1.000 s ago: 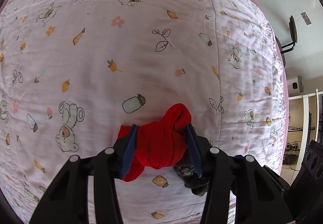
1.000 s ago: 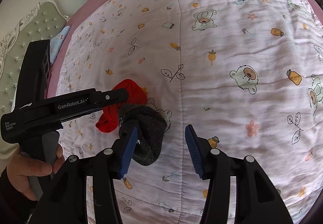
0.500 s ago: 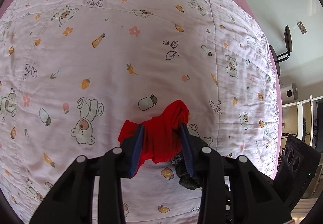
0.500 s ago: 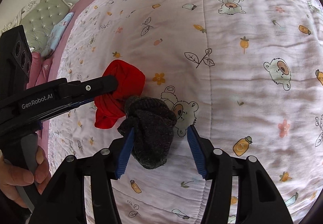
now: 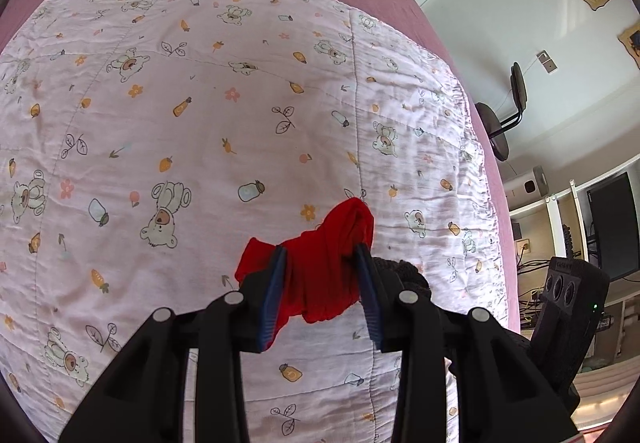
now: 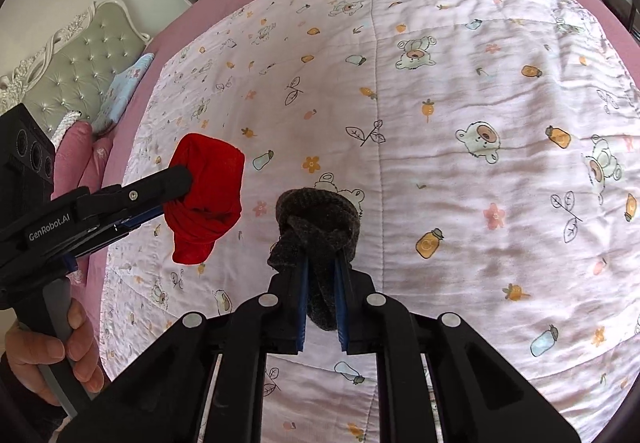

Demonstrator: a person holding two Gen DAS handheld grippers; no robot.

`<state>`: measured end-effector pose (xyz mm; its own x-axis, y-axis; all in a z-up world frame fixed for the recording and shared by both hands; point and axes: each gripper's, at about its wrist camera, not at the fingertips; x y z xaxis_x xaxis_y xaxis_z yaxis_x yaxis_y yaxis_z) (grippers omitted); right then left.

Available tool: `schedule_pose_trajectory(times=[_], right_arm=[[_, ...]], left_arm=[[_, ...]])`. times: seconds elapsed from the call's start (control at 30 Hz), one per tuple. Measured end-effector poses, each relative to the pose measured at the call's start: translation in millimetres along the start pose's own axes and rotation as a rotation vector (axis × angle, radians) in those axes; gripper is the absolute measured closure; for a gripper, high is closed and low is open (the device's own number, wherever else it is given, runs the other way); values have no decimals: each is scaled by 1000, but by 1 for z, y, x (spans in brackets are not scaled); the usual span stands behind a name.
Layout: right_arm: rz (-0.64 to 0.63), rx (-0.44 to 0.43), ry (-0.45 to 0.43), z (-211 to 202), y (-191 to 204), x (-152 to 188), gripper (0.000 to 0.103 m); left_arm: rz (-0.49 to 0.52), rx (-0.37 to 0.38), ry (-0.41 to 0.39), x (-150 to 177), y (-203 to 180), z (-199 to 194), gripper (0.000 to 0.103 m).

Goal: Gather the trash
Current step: 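Carry the red cloth and grey sock over the yellow bin and open both tools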

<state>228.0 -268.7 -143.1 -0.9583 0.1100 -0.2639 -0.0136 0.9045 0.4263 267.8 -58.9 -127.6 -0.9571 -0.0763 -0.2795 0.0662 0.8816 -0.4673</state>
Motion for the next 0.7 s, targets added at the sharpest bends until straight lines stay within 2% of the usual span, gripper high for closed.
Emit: schedule_pose_trajectory(times=[0.17, 0.33, 0.47, 0.7], right_arm=[[64, 17, -62, -45, -13, 25, 91], [153, 22, -112, -81, -27, 65, 91], [256, 22, -160, -107, -44, 112, 91], [445, 87, -235, -156, -91, 211, 91]], left_arm=[[56, 44, 23, 25, -27, -11, 67], [133, 70, 90, 60, -60, -13, 67], [237, 75, 168, 98, -94, -4, 67], [409, 103, 311, 180, -160, 22, 67]])
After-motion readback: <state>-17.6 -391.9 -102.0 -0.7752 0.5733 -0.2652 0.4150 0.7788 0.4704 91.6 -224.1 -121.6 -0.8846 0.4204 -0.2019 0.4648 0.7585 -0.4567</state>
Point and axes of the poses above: each gripper's, at about its wrist camera, not at the fingertips, and z roughly the way its jaws point, y to its left, x to its underside, and after that the axes turned 3 degrees about y, right-handed
